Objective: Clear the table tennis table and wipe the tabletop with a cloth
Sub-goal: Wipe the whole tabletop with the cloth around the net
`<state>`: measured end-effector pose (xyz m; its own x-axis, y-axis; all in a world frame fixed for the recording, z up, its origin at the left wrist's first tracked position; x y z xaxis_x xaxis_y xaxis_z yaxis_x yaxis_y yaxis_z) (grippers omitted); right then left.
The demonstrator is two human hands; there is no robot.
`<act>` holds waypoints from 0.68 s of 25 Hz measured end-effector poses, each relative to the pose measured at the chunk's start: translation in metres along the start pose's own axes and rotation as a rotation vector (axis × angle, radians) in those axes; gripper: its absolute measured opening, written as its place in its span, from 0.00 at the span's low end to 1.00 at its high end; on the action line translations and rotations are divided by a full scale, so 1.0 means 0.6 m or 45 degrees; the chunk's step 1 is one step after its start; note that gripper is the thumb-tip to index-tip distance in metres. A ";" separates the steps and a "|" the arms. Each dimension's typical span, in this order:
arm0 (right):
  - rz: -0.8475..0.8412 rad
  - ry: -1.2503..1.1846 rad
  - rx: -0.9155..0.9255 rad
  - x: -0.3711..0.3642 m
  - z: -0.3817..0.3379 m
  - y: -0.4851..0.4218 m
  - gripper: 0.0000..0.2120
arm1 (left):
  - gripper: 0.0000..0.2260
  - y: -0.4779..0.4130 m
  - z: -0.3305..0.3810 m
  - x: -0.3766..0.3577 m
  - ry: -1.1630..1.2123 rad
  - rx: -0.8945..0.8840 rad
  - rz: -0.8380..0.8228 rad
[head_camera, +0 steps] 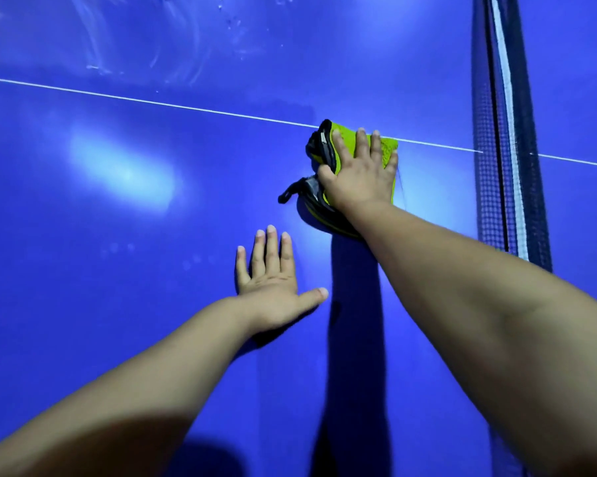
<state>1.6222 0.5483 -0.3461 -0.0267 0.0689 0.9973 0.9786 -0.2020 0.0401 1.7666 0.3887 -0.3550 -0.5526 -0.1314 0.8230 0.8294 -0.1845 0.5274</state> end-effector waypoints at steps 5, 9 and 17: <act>-0.010 -0.025 0.060 0.000 -0.017 -0.108 0.31 | 0.51 -0.007 -0.003 -0.009 -0.094 0.018 -0.054; -0.050 -0.076 0.127 0.006 -0.015 -0.127 0.30 | 0.52 -0.006 -0.002 -0.007 -0.103 0.028 -0.042; -0.008 -0.162 0.141 0.010 0.045 0.047 0.30 | 0.53 0.003 0.004 -0.001 -0.096 0.040 0.057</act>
<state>1.6551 0.5695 -0.3406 -0.0138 0.1941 0.9809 0.9952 -0.0924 0.0323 1.7684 0.3905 -0.3542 -0.5080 -0.0648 0.8589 0.8560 -0.1493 0.4950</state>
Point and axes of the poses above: each hand's wrist, its own y-axis away from the middle knuckle, its own x-axis out of the back of the hand, z = x × y, the point moved 6 cm from there along -y, towards the middle knuckle, and after that the axes turned 7 degrees about z, right-handed, at the moved point
